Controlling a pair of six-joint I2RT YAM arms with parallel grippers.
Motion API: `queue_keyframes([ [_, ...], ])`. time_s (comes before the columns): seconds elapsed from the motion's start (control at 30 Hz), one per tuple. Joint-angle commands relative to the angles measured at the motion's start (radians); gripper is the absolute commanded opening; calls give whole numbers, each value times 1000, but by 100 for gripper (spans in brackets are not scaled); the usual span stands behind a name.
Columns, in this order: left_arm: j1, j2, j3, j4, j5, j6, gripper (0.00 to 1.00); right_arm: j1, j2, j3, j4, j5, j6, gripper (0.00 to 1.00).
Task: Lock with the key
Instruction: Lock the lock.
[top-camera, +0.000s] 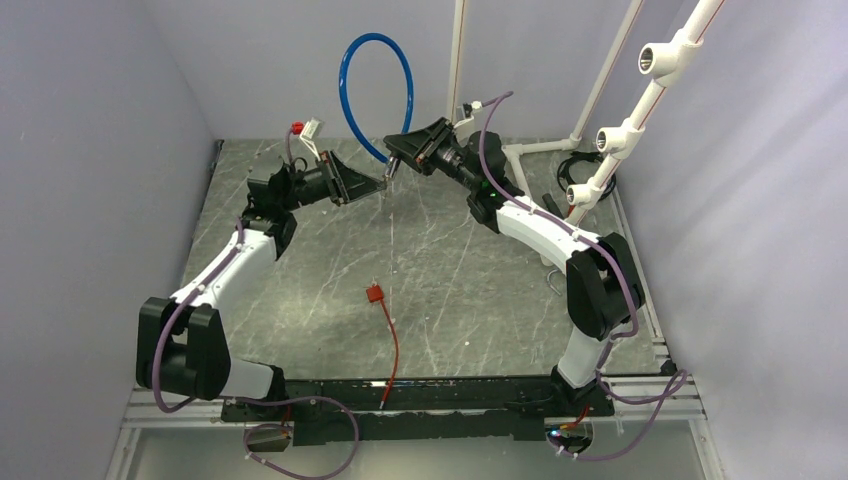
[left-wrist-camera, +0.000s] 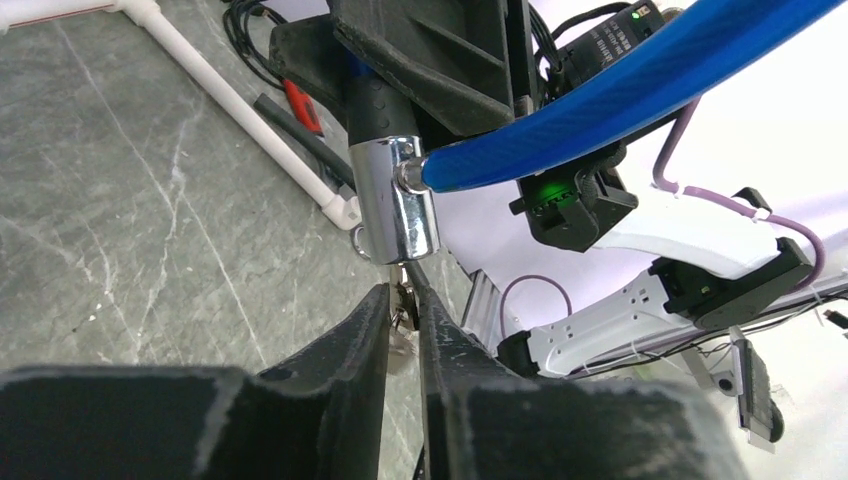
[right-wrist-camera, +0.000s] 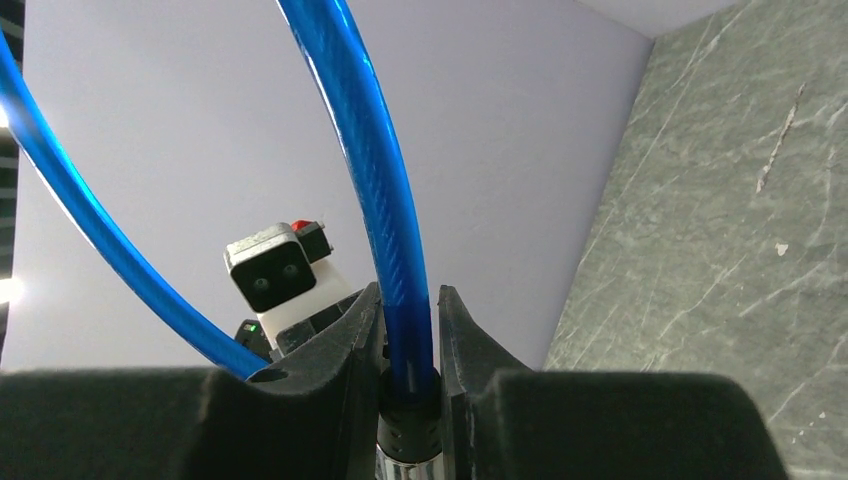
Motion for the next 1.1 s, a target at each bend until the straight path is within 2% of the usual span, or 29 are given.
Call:
queue_keyframes([
  [0.0, -3, 22, 31, 66, 34, -66, 16, 1, -46, 34, 132, -15, 17, 0],
  [0.2, -2, 37, 16, 138, 77, -151, 0, 1, -44, 31, 151, -21, 24, 0],
  [0.37, -2, 45, 11, 170, 109, -196, 0, 0, -41, 36, 167, -27, 31, 0],
  [0.5, -2, 31, 4, 124, 106, -173, 0, -2, -36, 48, 169, -25, 22, 0],
  [0.63, 0, -1, 22, -43, 77, -35, 0, -12, -34, 49, 163, -26, 18, 0],
  [0.8, -18, -22, 36, -205, 121, 118, 0, -27, -28, 70, 156, -12, 0, 0],
  [0.93, -47, -65, 51, -387, 54, 273, 0, -37, -19, 89, 141, -1, 2, 0],
  [1.07, -49, -96, 27, -454, -22, 305, 0, -39, -19, 89, 120, 13, 8, 0],
])
